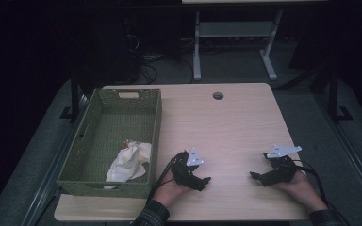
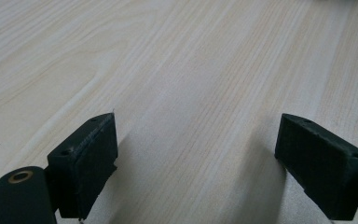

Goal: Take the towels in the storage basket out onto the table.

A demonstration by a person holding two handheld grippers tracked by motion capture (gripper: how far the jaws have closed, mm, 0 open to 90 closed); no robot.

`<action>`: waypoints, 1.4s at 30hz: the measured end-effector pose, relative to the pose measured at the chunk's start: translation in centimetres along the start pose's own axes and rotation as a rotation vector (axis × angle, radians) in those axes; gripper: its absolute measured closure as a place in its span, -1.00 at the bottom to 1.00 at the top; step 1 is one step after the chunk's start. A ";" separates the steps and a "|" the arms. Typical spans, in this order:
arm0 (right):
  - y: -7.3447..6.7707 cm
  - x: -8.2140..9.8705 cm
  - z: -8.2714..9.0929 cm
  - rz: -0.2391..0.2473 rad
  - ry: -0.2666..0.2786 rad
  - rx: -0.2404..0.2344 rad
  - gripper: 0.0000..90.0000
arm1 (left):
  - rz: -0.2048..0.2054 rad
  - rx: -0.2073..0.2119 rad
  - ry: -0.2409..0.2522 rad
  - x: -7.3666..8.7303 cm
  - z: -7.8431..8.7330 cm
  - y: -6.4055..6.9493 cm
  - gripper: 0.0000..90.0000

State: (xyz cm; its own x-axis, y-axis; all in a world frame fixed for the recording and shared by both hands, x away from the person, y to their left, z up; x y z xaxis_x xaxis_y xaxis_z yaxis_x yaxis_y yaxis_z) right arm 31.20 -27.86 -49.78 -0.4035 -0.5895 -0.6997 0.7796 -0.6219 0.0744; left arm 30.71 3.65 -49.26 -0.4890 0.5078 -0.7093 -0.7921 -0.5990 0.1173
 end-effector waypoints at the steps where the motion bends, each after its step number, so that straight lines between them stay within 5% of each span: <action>1: 0.0 0.0 0.0 0.000 0.000 0.000 -0.98 | 0.000 0.000 0.000 0.0 0.0 0.0 -0.73; 19: 0.0 0.0 0.0 0.000 0.000 0.000 -0.98 | 0.007 -0.023 -0.034 -0.3 0.1 0.1 -0.73; 24: 0.1 0.0 0.0 0.005 0.000 -0.004 -0.98 | 0.042 -0.035 -0.036 -0.2 0.4 -0.1 -0.73; 42: 0.1 -0.2 -0.2 0.008 -0.003 -0.009 -0.98 | 0.077 -0.046 0.008 0.1 1.9 -0.5 -0.73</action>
State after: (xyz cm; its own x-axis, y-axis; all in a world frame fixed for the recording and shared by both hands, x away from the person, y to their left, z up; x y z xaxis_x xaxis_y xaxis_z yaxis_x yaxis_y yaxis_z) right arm 31.45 -27.72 -49.75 -0.3990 -0.5960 -0.6969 0.7871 -0.6125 0.0731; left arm 30.34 5.15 -48.01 -0.5446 0.4540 -0.7052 -0.7344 -0.6642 0.1396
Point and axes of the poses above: each handheld gripper's, and its own axes: z roughly backward along the jaws, x roughly out of its underside, y roughly to its right, the point moved 2 cm from there along -z, roughly forward along the jaws, and after that the axes turned 9 degrees about z, right-handed, at the moved point
